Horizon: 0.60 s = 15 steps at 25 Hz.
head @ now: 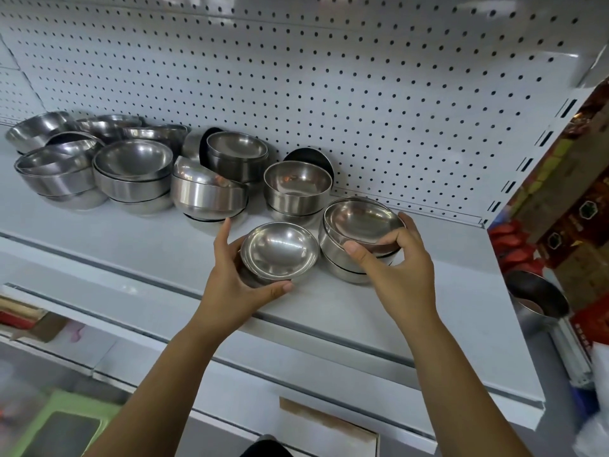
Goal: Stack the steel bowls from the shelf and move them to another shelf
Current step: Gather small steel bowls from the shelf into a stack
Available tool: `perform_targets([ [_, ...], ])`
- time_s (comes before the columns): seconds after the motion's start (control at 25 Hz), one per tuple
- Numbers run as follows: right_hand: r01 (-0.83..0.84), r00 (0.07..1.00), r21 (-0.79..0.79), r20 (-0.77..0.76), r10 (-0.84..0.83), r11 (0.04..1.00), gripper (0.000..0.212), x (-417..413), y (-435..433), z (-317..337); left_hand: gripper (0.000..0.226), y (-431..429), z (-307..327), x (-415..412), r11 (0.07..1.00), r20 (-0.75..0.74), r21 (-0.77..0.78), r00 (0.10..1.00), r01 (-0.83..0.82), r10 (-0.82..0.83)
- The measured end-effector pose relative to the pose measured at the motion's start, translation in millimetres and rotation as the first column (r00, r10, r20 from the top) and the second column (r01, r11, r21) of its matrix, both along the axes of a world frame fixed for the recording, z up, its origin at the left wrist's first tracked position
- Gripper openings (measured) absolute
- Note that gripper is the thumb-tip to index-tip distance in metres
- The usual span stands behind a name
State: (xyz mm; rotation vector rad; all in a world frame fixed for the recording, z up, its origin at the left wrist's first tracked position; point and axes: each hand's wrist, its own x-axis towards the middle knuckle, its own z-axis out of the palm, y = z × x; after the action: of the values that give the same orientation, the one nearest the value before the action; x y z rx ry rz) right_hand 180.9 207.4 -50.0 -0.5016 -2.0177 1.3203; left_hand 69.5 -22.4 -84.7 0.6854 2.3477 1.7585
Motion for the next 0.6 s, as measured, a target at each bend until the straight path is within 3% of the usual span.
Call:
perform_targets([
  [0.36,-0.046,0.999,-0.019,0.021,0.047,0.999,0.038,5,6,7,0.13,0,-6,-3,1.0,-0.036,0.015,0.999,0.015,-0.014],
  [0.6,-0.065,0.979,-0.022,-0.194,0.059,0.998,0.041,5,3,17,0.128,0,-6,-4,0.999,-0.029,0.037,1.0,0.011,-0.01],
])
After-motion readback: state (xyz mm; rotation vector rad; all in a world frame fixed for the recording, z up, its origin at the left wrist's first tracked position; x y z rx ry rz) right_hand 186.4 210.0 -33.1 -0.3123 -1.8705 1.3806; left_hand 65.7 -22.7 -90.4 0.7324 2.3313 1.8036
